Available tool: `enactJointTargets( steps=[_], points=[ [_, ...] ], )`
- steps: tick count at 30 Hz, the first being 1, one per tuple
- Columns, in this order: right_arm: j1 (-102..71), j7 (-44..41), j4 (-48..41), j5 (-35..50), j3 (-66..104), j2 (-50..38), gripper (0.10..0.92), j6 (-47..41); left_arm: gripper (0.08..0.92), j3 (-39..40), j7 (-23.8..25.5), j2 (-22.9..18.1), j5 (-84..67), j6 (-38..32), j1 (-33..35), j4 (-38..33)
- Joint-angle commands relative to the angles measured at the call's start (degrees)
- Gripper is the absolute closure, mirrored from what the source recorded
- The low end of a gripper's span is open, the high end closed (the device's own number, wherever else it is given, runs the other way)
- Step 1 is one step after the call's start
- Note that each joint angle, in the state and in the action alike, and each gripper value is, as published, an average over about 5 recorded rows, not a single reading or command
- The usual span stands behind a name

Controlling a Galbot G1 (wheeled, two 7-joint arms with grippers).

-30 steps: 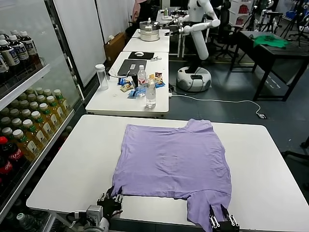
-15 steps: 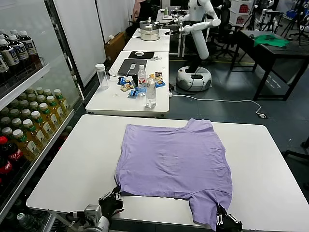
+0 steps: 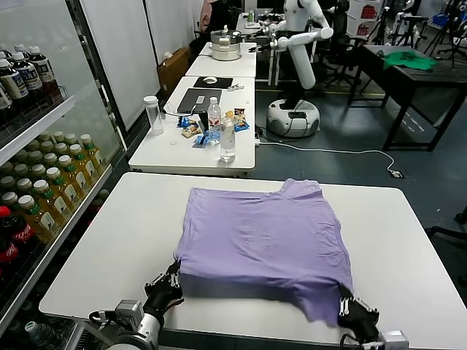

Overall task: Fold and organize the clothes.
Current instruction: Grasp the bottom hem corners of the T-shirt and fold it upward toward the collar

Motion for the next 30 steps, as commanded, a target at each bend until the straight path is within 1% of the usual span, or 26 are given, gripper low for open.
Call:
enactJointTargets(
  steps=[1, 9, 16, 23, 27, 30],
  points=[
    [10.6, 0.0, -5.1, 1.1, 0.4, -4.3, 0.910, -0.3, 0.896, 0.0, 0.0, 1.5, -1.9, -1.4, -3.8, 2.4],
    [19.5, -0.6, -13.4, -1.2, -4.3, -6.4, 0.910, -0.4, 0.896, 3.0, 1.1, 3.5, -1.1, -1.9, -12.6, 11.3],
    [24.4, -1.2, -19.0, -3.1, -8.1, -6.7, 0.910, -0.5, 0.896, 5.4, 1.7, 3.7, 0.4, -2.0, -19.2, 17.4],
    [26.0, -1.4, -22.4, -5.9, -10.4, -5.5, 0.910, 0.1, 0.896, 7.2, 3.6, 3.6, 4.1, -0.5, -21.9, 21.8],
    [26.6, -1.4, -23.6, -7.0, -11.1, -5.0, 0.910, 0.5, 0.892, 7.5, 3.7, 2.9, 5.3, 0.0, -22.7, 23.1],
    [26.9, -1.3, -24.4, -7.4, -11.3, -4.7, 0.910, 1.0, 0.873, 7.4, 3.6, 2.4, 5.5, 0.3, -23.2, 23.7]
  ],
)
